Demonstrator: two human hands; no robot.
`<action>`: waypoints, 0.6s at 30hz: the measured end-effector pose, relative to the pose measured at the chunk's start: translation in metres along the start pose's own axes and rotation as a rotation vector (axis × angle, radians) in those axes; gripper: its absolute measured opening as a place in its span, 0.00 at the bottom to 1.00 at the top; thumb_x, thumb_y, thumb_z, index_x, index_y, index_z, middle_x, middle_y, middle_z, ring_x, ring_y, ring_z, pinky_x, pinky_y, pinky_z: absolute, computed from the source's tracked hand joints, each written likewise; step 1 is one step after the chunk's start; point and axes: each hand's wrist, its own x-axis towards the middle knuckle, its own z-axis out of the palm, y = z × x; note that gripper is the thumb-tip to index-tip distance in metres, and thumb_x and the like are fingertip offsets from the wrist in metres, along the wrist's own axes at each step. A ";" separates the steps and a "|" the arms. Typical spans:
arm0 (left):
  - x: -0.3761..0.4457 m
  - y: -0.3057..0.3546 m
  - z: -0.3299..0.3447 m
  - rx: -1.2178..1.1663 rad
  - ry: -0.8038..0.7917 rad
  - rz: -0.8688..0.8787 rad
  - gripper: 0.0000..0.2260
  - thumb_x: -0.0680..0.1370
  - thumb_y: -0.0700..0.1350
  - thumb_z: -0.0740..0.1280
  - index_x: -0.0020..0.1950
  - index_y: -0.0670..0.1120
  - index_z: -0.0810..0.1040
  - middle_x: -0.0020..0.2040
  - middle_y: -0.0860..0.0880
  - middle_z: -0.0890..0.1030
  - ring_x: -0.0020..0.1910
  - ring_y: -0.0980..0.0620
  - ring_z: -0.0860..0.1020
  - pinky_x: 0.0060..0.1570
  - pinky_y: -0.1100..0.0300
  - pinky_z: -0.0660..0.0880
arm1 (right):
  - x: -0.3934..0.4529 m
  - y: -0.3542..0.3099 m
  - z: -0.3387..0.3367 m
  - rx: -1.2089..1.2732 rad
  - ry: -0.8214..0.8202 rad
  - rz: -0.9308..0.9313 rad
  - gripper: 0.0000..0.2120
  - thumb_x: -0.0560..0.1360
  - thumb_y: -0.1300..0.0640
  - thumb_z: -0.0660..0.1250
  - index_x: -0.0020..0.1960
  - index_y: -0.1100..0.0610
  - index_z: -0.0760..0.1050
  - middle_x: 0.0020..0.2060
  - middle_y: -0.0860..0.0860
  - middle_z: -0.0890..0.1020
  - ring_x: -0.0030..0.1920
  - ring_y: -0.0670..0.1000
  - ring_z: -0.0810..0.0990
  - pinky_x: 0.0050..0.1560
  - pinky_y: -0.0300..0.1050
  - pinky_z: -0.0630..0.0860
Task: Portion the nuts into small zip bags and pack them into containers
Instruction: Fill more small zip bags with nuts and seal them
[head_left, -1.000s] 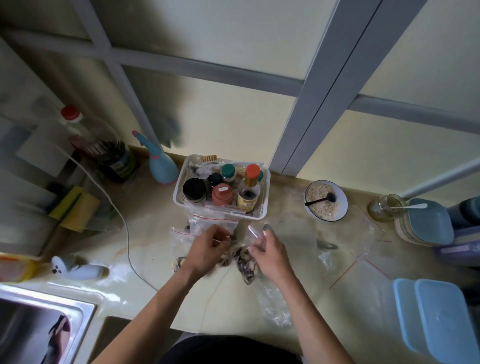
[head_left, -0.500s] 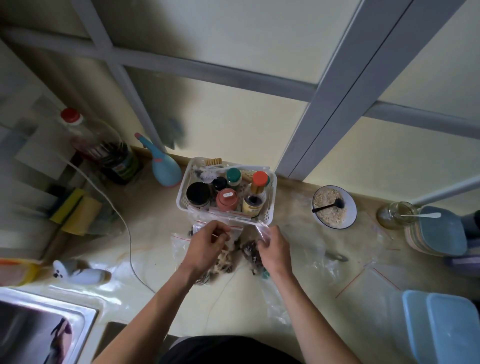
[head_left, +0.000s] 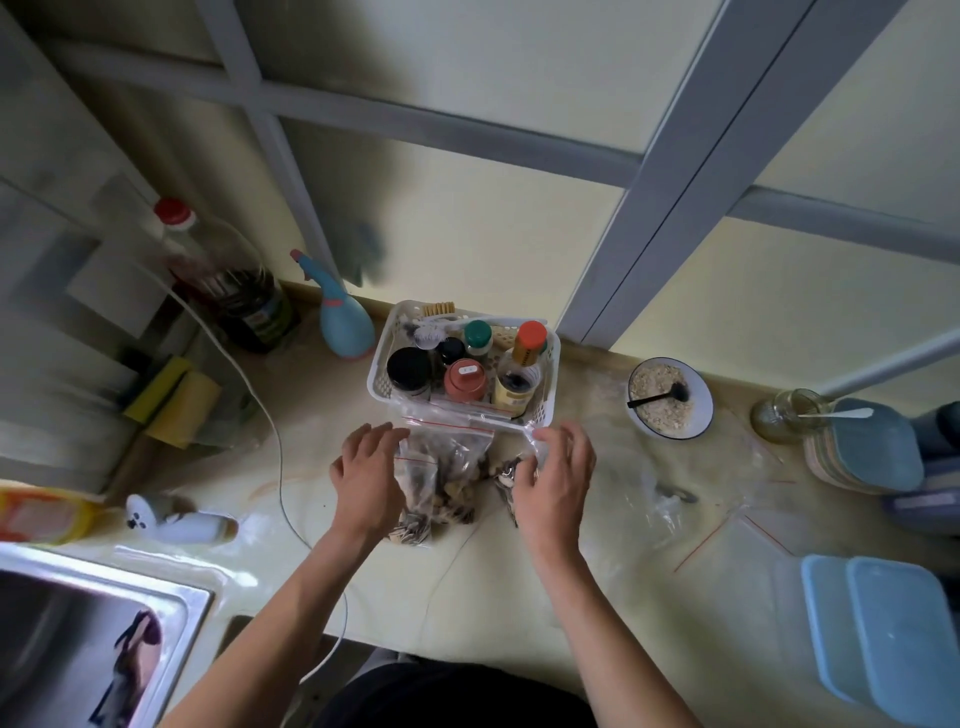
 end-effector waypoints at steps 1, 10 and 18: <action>0.000 -0.002 0.000 0.031 -0.001 -0.005 0.33 0.69 0.29 0.64 0.72 0.51 0.71 0.72 0.49 0.71 0.74 0.44 0.60 0.65 0.45 0.62 | -0.003 -0.002 0.000 0.048 -0.019 -0.016 0.13 0.71 0.71 0.67 0.53 0.58 0.77 0.58 0.54 0.77 0.62 0.56 0.75 0.62 0.49 0.75; -0.009 -0.019 -0.021 0.193 0.042 0.107 0.05 0.75 0.48 0.69 0.48 0.52 0.83 0.54 0.49 0.76 0.61 0.44 0.69 0.61 0.45 0.65 | -0.054 -0.013 0.025 0.276 -0.680 0.163 0.14 0.77 0.62 0.69 0.62 0.54 0.77 0.50 0.47 0.81 0.49 0.44 0.81 0.54 0.44 0.79; -0.034 -0.015 -0.062 -0.330 -0.215 0.408 0.03 0.73 0.51 0.68 0.44 0.54 0.77 0.43 0.58 0.82 0.46 0.59 0.80 0.55 0.52 0.76 | -0.077 -0.031 0.027 0.512 -0.800 0.242 0.12 0.73 0.52 0.77 0.56 0.50 0.83 0.49 0.45 0.86 0.52 0.46 0.83 0.58 0.39 0.76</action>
